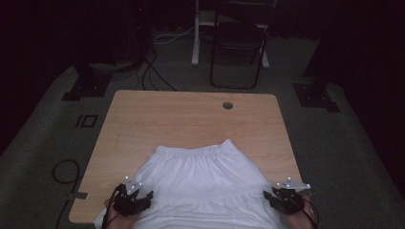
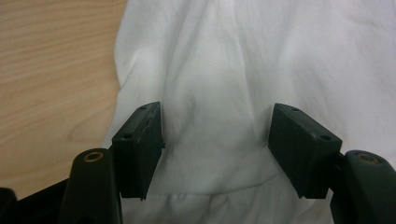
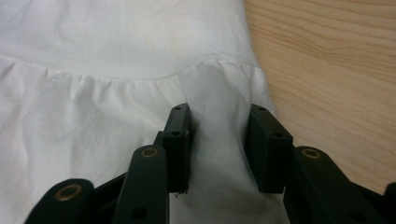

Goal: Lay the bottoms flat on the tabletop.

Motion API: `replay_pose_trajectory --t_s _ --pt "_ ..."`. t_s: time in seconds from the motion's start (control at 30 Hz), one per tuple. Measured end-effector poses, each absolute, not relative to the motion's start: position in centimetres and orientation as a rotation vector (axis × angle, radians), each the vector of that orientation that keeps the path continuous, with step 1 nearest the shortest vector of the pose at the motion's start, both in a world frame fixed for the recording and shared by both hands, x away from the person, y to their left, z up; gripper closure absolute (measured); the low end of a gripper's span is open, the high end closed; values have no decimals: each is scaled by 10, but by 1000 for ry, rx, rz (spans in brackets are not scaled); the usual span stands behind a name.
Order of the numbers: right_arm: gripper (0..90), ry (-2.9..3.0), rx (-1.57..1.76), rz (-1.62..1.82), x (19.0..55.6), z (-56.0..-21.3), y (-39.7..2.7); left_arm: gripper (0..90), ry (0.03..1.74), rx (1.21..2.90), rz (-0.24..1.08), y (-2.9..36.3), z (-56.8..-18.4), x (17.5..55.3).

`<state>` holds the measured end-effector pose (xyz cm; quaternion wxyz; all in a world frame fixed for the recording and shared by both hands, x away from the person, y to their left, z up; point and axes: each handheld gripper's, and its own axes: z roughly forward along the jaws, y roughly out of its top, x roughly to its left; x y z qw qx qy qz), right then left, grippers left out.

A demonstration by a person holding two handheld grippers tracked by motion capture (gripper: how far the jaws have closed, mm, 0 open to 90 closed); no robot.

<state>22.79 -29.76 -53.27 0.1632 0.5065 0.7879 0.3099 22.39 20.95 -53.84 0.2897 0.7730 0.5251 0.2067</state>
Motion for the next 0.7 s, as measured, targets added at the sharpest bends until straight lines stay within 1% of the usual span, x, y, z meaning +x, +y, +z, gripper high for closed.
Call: replay_pose_trajectory --t_s 0.17,0.27,0.33,0.43,0.6,0.7 --pt "616 2239 1432 867 230 -533 -296 345 1395 2050 560 209 -540 232" --pt "544 2226 1432 856 231 -532 -294 351 1419 2062 566 209 -536 236" --pt "496 2205 1424 859 231 -531 -293 370 1424 2047 576 209 -533 233" --pt "449 2169 1391 879 228 -524 -290 369 1398 2041 609 211 -525 223" --pt "420 2142 1310 925 223 -513 -282 369 1401 2033 634 216 -519 207" --pt "405 2169 1265 949 221 -512 -278 354 1406 2035 613 218 -524 202"
